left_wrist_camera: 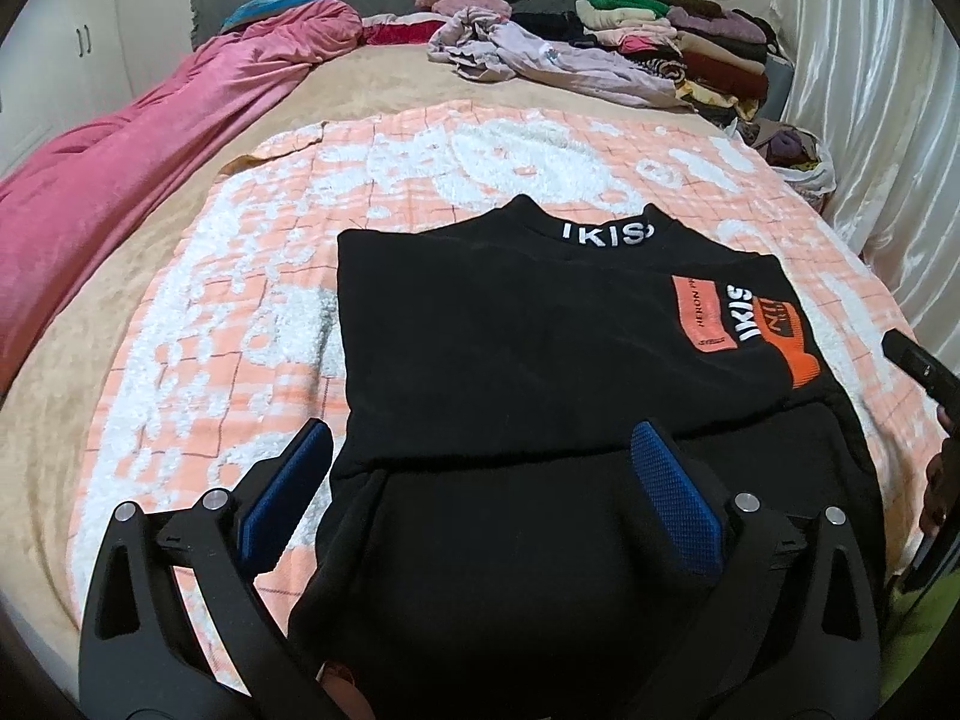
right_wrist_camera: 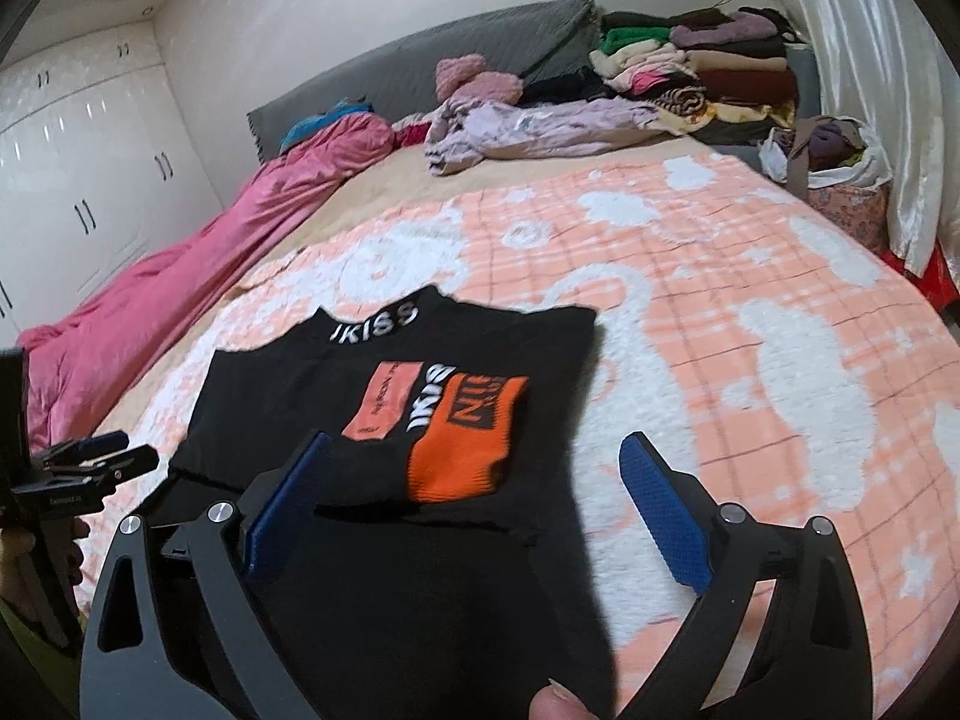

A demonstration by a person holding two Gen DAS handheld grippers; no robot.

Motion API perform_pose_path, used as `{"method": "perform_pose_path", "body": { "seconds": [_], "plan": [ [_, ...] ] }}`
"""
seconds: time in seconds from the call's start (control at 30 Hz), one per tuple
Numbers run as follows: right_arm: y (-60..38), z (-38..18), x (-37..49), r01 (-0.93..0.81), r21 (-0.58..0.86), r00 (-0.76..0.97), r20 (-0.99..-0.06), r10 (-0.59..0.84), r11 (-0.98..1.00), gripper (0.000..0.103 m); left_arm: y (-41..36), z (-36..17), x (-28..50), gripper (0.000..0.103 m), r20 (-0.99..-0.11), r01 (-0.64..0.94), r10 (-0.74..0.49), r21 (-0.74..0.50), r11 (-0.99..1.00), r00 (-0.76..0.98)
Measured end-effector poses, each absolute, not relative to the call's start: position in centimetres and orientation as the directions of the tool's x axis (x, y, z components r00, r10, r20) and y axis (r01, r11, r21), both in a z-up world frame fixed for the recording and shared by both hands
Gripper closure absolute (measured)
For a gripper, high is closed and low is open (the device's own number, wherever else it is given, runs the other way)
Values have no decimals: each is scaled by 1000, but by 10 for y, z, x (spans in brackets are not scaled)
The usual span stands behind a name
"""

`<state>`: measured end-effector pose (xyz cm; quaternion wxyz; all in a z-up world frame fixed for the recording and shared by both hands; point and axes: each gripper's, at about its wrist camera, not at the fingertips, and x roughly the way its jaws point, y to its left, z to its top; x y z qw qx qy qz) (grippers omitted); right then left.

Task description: Fold small clothes

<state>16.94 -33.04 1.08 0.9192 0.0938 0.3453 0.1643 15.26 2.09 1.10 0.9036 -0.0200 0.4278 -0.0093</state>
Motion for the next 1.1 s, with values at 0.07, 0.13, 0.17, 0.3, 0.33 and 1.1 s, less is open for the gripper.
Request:
{"method": "perform_pose_path", "body": {
  "seconds": [0.07, 0.13, 0.17, 0.3, 0.33, 1.1],
  "plan": [
    [-341, 17, 166, -226, 293, 721, -590, 362, 929, 8, 22, 15, 148, 10, -767, 0, -33, -43, 999, 641],
    [-353, 23, 162, -214, 294, 737, -578, 351, 932, 8, 22, 18, 145, 10, -763, 2, -34, -43, 999, 646],
    [-359, 27, 160, -208, 294, 744, -571, 346, 933, 8, 23, 20, 143, 10, -760, 2, -34, -44, 999, 649],
    [-395, 44, 146, -173, 295, 782, -539, 313, 940, 8, 25, 27, 135, 10, -750, -1, -34, -46, 999, 661],
    [-403, 48, 142, -166, 293, 789, -533, 306, 941, 8, 25, 29, 133, 10, -747, -1, -37, -50, 999, 663],
    [-458, 105, 24, -241, 125, 858, -437, 271, 963, 8, 34, 36, 77, 10, -726, 22, -22, -10, 1000, 687]
  ]
}}
